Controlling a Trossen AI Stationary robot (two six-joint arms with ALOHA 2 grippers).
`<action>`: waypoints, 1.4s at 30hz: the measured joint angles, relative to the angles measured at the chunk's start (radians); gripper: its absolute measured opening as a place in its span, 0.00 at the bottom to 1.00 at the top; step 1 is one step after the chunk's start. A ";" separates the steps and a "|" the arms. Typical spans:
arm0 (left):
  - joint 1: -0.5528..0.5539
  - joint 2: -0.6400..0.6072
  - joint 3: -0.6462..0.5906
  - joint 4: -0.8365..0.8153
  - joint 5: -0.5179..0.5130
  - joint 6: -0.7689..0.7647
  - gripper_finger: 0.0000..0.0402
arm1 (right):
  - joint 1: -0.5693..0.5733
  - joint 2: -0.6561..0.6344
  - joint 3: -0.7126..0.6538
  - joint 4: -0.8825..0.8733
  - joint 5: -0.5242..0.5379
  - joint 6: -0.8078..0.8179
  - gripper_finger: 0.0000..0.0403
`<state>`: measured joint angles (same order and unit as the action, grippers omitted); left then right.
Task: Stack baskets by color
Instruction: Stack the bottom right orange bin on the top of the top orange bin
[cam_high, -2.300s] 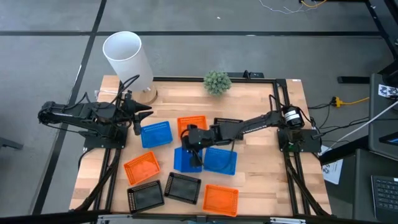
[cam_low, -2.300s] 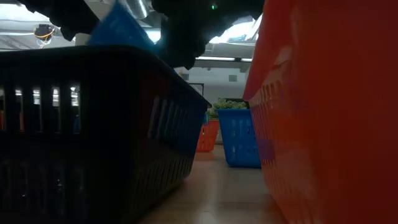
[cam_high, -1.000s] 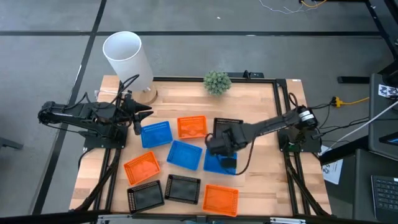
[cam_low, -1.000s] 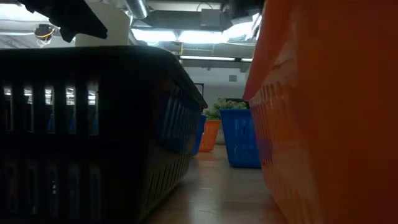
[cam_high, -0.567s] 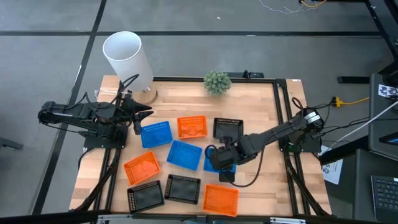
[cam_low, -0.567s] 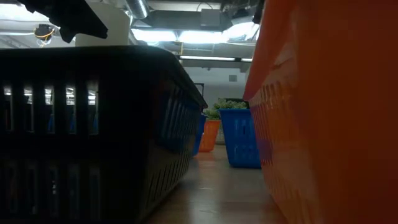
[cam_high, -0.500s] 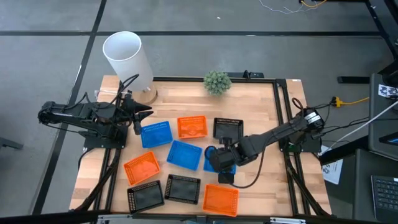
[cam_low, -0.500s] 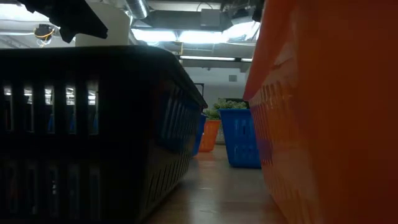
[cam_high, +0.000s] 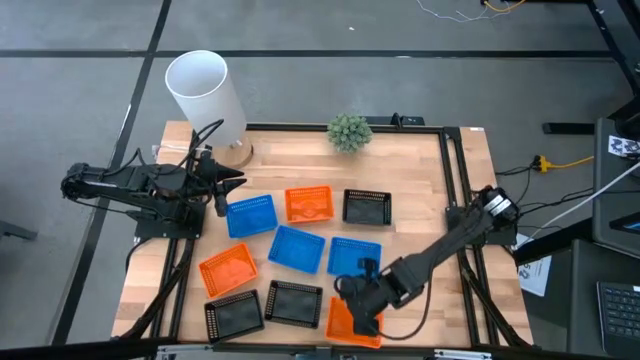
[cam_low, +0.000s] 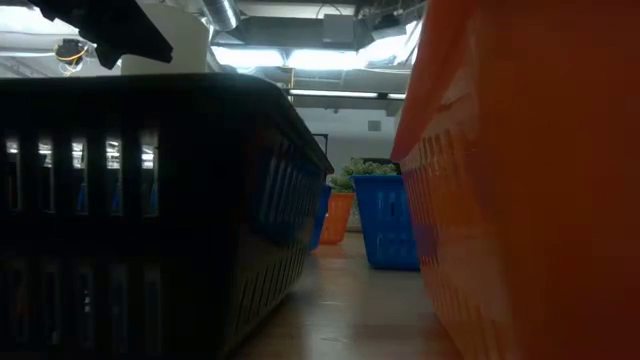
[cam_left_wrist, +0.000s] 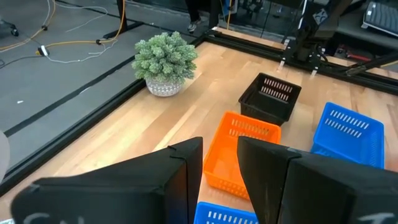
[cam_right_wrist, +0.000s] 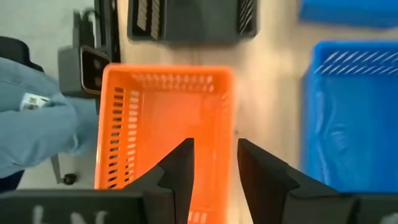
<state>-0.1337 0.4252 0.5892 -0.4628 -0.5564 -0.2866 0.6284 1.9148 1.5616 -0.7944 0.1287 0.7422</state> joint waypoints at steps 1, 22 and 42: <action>0.000 0.000 0.000 0.000 0.000 0.000 0.23 | 0.011 0.012 0.000 0.006 0.000 0.015 0.30; 0.000 0.000 0.000 -0.001 0.000 0.000 0.23 | 0.049 0.102 0.000 0.004 0.084 0.040 0.30; 0.000 0.000 0.000 -0.001 0.000 0.001 0.23 | 0.041 0.199 0.054 0.079 0.072 -0.141 0.02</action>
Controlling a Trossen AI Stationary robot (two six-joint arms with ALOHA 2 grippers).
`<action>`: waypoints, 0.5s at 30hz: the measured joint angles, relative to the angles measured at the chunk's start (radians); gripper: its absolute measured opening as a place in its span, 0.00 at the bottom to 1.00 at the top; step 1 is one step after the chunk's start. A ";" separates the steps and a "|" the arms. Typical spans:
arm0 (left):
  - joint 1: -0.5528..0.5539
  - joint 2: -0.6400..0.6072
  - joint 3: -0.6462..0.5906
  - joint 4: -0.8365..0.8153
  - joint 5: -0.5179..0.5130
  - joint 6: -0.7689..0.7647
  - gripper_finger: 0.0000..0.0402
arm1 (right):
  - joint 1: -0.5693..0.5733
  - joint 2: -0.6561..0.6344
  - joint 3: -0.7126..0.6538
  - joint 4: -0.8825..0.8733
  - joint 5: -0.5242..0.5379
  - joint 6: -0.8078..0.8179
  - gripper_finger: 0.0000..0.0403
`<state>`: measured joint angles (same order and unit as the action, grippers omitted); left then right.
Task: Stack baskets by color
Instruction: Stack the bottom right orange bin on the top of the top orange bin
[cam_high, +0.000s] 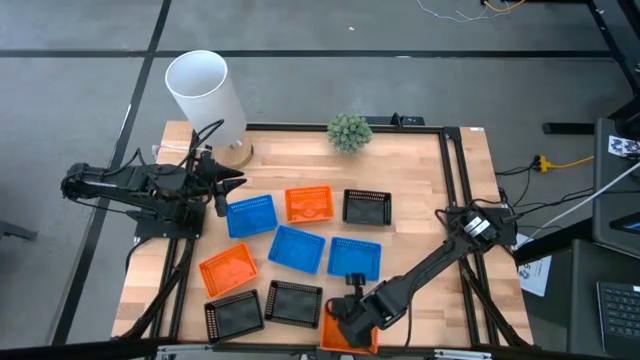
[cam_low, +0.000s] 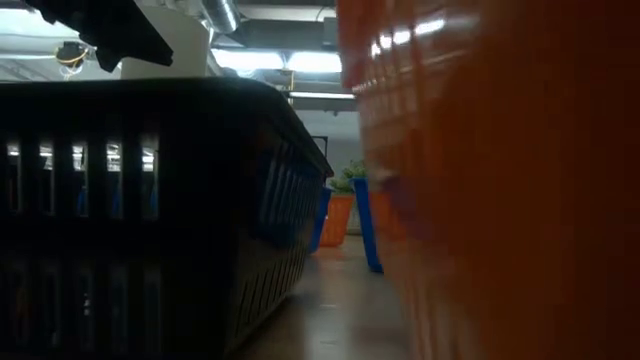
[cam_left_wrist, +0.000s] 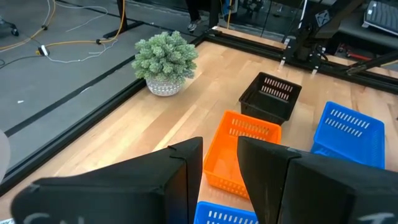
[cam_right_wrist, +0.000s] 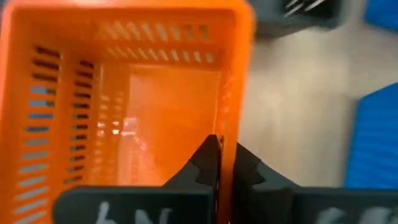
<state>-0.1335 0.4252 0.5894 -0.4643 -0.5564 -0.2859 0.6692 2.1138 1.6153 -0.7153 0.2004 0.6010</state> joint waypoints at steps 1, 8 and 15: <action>0.000 0.000 0.000 0.000 0.000 0.000 0.23 | -0.004 -0.002 0.027 -0.049 0.001 0.001 0.01; 0.000 0.000 0.000 0.000 0.000 0.000 0.23 | -0.006 -0.003 0.316 -0.362 0.056 -0.046 0.00; 0.000 0.000 0.000 0.000 0.000 0.000 0.23 | -0.061 -0.007 0.597 -0.560 0.276 -0.245 0.00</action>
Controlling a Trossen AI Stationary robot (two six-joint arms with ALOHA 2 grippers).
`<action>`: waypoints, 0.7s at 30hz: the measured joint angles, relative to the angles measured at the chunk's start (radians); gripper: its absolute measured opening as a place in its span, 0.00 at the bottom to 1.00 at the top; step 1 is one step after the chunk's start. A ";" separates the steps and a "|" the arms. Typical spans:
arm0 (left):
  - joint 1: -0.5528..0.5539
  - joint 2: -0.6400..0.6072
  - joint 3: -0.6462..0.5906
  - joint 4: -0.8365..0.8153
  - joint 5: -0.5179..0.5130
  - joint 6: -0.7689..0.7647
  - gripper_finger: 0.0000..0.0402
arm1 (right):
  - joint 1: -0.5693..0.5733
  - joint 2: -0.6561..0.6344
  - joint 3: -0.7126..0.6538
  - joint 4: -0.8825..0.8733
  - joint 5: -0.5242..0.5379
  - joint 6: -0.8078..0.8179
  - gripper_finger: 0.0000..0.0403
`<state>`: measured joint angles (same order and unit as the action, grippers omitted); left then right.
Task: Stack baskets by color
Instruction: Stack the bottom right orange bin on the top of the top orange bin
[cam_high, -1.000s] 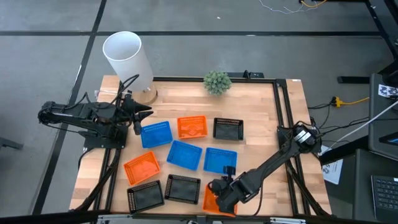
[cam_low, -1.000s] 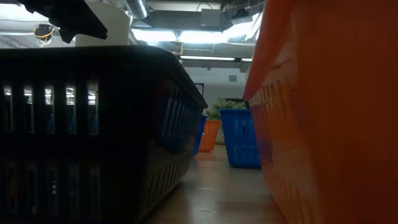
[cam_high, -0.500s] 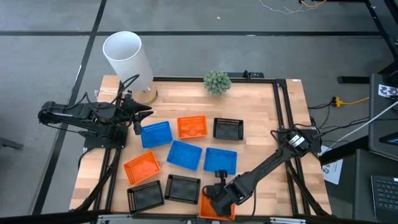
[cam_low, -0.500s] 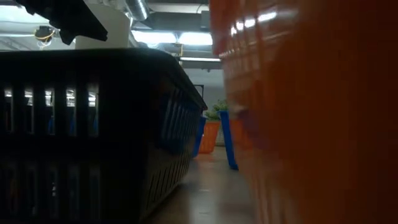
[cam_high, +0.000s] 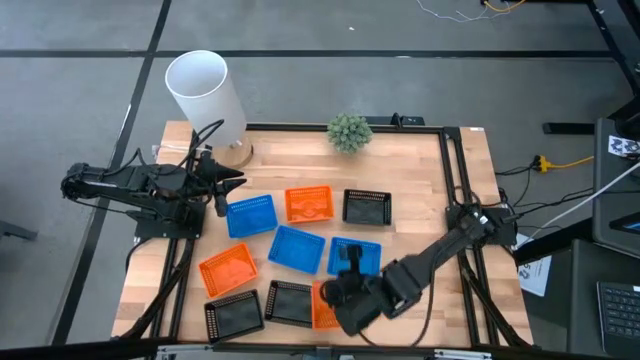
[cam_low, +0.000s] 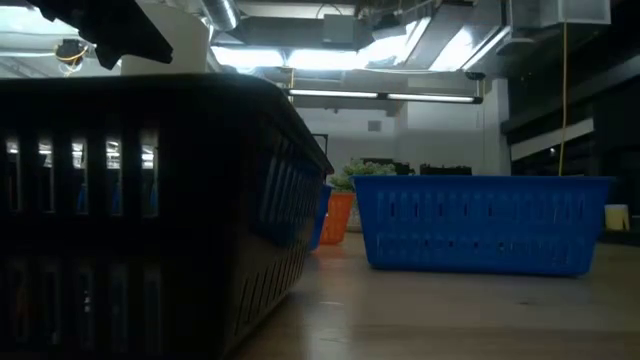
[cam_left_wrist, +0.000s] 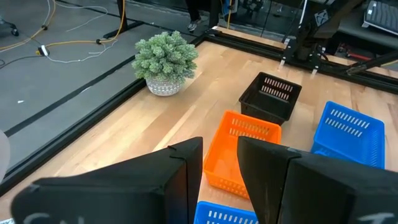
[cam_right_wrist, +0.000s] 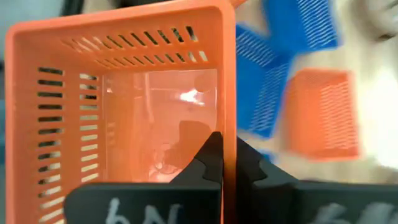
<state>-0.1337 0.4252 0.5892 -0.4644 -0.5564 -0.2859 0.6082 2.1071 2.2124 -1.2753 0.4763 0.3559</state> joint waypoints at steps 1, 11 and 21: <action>0.000 0.000 0.000 0.000 0.000 0.000 0.23 | -0.012 0.000 0.015 -0.005 0.003 -0.022 0.00; 0.000 0.000 0.000 -0.031 0.000 0.000 0.23 | -0.104 0.001 -0.005 -0.022 -0.074 -0.139 0.00; 0.000 0.000 0.000 -0.034 0.000 0.000 0.23 | -0.244 0.002 -0.009 -0.038 -0.002 -0.373 0.00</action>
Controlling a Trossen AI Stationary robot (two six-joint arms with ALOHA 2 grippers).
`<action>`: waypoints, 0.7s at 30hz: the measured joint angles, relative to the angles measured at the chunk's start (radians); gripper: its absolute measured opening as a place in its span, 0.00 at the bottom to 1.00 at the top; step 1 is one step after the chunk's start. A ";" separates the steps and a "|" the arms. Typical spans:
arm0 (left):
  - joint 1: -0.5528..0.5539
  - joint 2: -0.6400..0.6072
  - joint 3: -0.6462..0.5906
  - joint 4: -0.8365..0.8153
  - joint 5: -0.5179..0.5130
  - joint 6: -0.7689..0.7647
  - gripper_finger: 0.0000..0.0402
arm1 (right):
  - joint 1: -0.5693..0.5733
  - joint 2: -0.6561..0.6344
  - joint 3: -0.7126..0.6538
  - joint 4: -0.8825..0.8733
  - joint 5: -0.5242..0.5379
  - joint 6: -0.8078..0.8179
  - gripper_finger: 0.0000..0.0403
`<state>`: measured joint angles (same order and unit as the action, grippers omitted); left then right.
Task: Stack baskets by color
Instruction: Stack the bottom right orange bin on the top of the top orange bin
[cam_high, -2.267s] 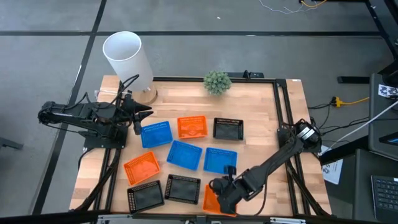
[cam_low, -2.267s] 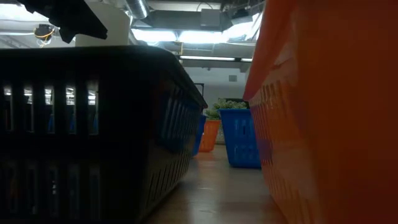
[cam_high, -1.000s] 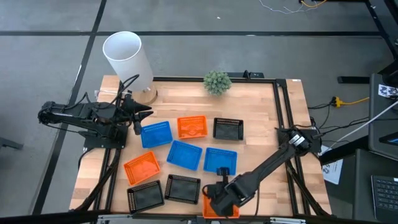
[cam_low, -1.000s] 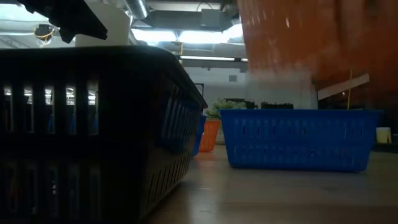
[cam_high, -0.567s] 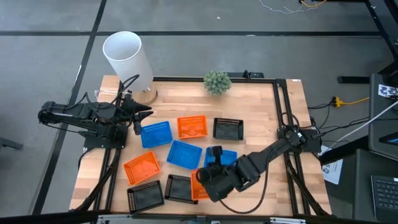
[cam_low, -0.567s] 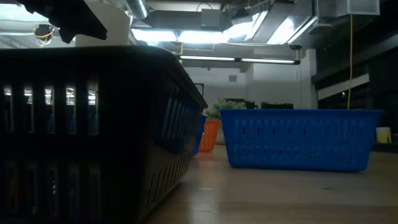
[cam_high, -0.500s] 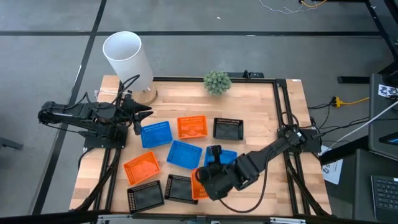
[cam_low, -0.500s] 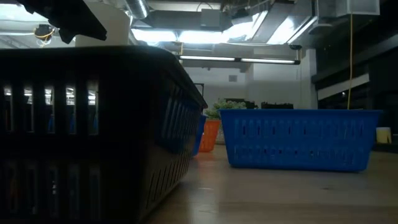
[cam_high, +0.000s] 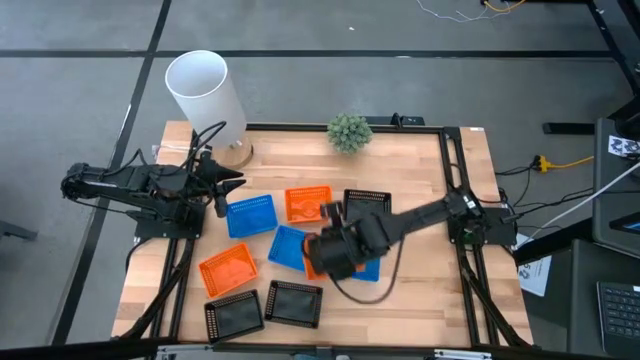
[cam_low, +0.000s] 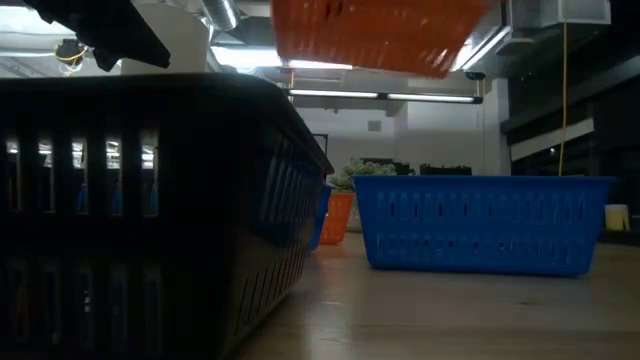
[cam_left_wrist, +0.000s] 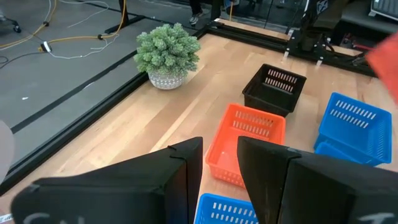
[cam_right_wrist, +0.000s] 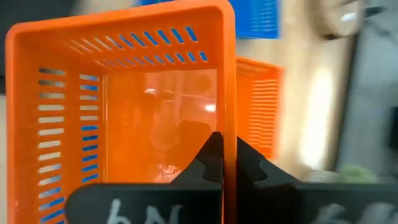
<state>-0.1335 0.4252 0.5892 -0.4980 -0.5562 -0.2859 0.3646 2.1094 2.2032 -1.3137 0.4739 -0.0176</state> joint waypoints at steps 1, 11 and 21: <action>0.000 0.000 0.000 0.000 0.000 0.000 0.23 | -0.020 0.000 0.000 0.004 0.017 -0.035 0.00; 0.000 0.000 0.000 -0.010 0.000 0.000 0.23 | -0.319 0.001 -0.001 0.209 -0.207 -0.370 0.00; 0.000 0.000 0.000 -0.049 0.000 -0.001 0.23 | -0.552 0.002 -0.001 0.287 -0.588 -0.488 0.00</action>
<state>-0.1333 0.4252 0.5892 -0.5472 -0.5564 -0.2871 -0.1872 2.1117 2.2024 -1.0267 -0.1140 -0.5060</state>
